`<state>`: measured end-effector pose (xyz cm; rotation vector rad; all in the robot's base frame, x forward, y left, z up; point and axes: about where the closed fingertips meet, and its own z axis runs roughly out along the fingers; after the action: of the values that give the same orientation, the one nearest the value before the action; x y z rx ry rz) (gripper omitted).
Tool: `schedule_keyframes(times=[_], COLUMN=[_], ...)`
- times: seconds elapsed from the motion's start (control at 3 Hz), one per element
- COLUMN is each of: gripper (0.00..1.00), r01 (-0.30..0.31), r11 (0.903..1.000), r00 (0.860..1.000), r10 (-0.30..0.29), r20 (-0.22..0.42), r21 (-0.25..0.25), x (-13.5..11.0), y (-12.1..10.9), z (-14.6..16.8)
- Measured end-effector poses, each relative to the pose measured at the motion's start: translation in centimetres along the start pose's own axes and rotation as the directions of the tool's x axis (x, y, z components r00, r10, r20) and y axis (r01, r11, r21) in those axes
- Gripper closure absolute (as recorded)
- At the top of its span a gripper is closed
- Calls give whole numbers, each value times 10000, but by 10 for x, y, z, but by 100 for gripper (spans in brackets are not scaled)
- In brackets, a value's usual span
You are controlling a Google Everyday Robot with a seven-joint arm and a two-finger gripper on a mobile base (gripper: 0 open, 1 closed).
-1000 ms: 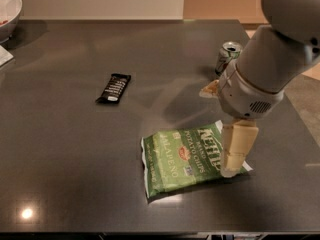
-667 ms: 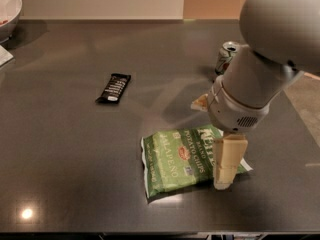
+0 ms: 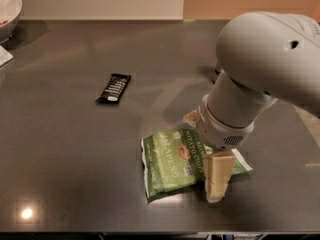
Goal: Move green jalapeno chip bag near rxbar chocolate
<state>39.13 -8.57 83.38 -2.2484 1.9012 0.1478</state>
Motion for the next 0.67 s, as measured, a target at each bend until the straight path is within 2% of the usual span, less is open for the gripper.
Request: schedule_keyframes(times=[0.33,0.67], gripper=[18,41], r01=[70,77], r11=[10000,10000], r00=[9999,9995], r10=[-69,-77], r20=[-145,-291], r21=[38,-12], x=[-2,-3], y=[2,1], z=[8,10])
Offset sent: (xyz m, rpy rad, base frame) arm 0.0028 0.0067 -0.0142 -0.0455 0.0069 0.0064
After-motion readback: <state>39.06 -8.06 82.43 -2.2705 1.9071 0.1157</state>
